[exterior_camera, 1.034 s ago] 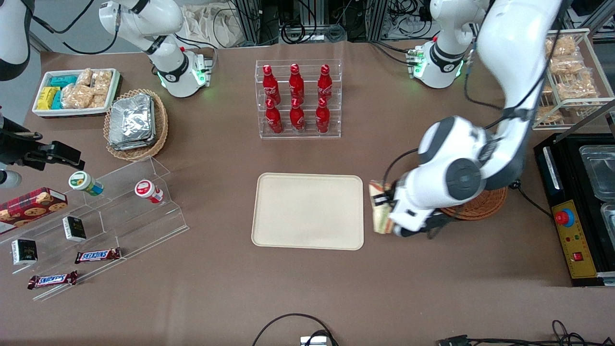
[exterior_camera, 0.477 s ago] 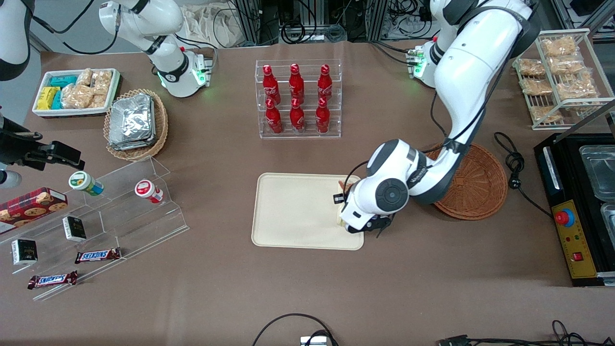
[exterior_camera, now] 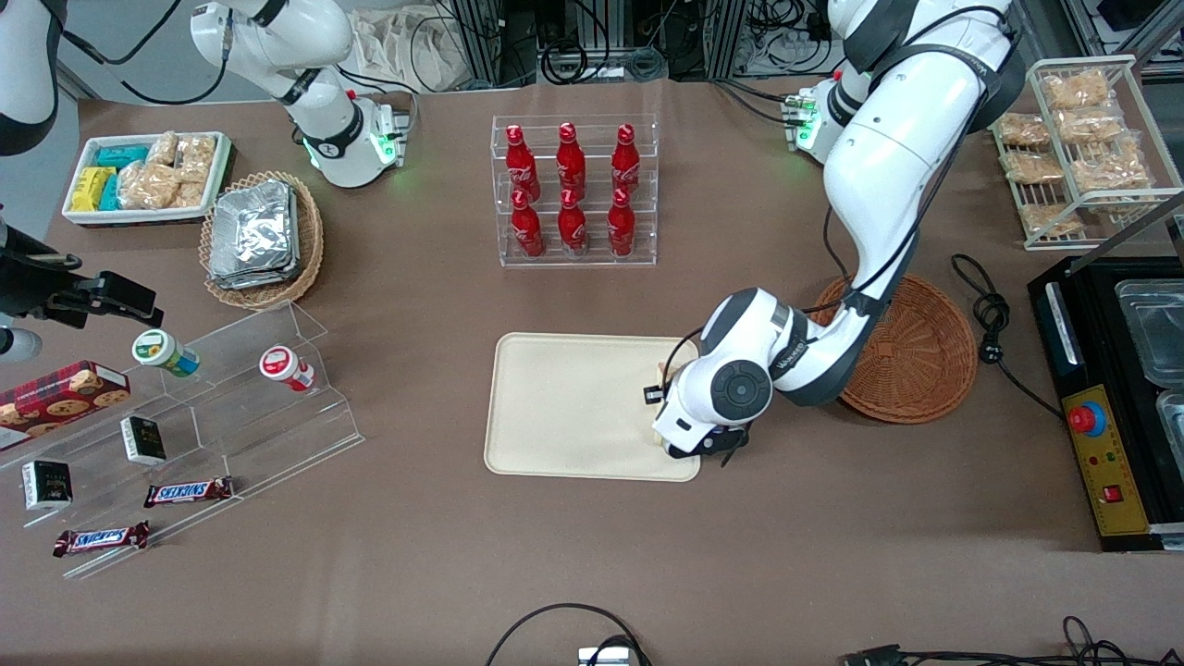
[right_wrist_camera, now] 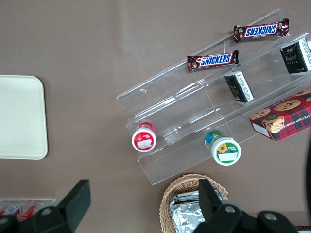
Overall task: Place sandwich from basket to tray
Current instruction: 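Lift the sandwich and carry it over the beige tray, then lower the sandwich onto the tray and open the left gripper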
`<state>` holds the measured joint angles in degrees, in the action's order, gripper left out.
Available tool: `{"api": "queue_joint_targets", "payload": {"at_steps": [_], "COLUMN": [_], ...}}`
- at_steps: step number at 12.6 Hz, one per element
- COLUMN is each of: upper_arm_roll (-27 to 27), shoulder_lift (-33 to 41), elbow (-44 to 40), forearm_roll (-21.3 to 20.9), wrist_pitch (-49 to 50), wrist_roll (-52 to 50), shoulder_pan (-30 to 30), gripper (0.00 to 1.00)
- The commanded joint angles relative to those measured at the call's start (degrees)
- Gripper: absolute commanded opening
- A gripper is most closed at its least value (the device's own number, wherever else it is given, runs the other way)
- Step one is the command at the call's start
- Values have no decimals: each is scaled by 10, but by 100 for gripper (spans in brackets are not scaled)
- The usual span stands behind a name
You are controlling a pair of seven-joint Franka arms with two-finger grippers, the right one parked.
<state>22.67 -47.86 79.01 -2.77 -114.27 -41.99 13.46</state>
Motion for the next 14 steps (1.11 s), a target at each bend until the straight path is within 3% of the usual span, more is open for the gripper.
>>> {"api": "queue_joint_targets", "payload": {"at_steps": [1,6,9,11,14], "upper_arm_roll": [-4,-26,-27,-28,-26], "shoulder_lift": [-3,24,100,167,324], "elbow": [-18,-32,6,87,282], "forearm_roll": [-9,-7,-10,-10,-3], "wrist_pitch": [4,16,118,94,1], "wrist_roll": [0,-7,-50,-51,-48], "shoulder_pan": [2,-4,-15,-29,-57], "gripper": [100,100,100,100,100]}}
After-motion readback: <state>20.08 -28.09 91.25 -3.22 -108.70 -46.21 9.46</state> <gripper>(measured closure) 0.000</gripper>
